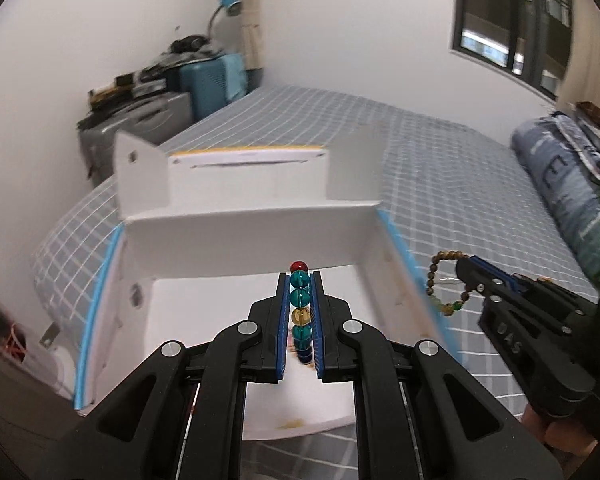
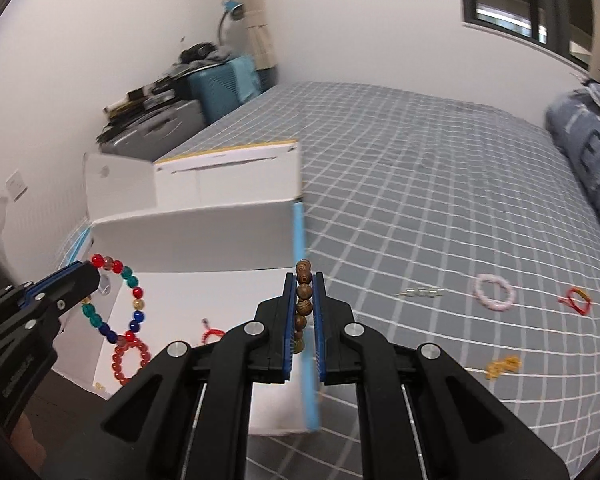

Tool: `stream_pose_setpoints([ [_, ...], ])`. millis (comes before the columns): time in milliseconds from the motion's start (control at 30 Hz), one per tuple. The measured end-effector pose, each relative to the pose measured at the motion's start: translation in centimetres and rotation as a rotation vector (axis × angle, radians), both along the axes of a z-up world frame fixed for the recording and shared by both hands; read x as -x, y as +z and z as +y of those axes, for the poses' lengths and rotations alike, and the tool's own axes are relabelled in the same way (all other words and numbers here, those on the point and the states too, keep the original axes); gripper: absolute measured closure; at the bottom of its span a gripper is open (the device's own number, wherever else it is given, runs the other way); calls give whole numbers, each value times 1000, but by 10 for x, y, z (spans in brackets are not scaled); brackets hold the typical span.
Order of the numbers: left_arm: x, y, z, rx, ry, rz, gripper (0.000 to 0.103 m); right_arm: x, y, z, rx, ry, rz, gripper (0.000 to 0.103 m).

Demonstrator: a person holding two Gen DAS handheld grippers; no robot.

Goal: Organize jewelry

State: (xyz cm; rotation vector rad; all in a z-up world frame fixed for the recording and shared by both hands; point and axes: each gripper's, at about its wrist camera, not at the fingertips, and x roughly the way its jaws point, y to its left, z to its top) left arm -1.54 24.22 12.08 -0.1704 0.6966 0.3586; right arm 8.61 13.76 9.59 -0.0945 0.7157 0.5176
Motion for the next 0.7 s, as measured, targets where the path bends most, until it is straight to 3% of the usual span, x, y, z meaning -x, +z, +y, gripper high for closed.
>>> stream_pose_setpoints([
  [333, 15, -36, 53, 16, 94, 71, 94, -7, -42, 52, 58, 85, 60, 96],
  [700, 8, -73, 79, 58, 119, 165, 94, -21, -77, 69, 130, 69, 126, 96],
])
